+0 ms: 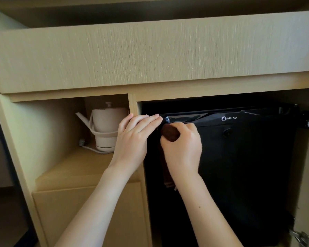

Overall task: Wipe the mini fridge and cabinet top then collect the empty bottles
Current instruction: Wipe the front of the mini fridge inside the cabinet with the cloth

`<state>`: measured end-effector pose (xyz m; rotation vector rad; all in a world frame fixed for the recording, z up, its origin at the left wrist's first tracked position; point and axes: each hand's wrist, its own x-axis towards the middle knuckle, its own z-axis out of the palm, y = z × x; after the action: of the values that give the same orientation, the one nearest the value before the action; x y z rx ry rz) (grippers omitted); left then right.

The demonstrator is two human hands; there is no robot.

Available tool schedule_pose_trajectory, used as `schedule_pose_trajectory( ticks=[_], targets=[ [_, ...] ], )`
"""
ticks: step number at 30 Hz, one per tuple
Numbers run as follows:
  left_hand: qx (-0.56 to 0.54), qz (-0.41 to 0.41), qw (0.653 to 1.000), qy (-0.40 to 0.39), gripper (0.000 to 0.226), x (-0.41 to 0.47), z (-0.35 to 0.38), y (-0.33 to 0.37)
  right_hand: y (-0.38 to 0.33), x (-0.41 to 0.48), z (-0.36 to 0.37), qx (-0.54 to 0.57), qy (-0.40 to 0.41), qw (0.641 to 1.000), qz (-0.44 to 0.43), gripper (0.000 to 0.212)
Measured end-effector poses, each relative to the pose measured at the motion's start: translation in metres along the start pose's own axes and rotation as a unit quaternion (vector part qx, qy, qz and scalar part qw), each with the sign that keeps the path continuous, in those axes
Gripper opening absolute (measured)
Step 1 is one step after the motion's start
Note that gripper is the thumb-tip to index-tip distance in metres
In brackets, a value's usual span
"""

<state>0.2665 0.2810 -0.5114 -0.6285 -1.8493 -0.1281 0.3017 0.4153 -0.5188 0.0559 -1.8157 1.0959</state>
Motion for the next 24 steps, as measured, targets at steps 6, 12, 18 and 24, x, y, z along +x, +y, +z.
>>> schedule_pose_trajectory(
  ticks=[6, 12, 18, 24],
  targets=[
    [-0.021, 0.000, 1.000, -0.011, 0.049, 0.000, -0.002, 0.000, 0.004, -0.005, 0.003, 0.019, -0.044, 0.999, -0.014, 0.022],
    [-0.048, -0.037, 0.998, -0.009, 0.047, 0.000, -0.002, 0.008, 0.016, -0.022, -0.005, 0.064, -0.043, 0.994, 0.071, 0.021],
    [-0.053, -0.056, 0.997, 0.010, 0.052, 0.001, 0.002, 0.014, 0.016, -0.004, -0.014, 0.085, -0.005, 0.992, 0.092, 0.020],
    [-0.044, -0.059, 0.997, 0.033, 0.052, 0.000, 0.007, 0.015, 0.028, 0.003, -0.029, 0.062, 0.001, 0.993, 0.097, 0.020]
  ],
)
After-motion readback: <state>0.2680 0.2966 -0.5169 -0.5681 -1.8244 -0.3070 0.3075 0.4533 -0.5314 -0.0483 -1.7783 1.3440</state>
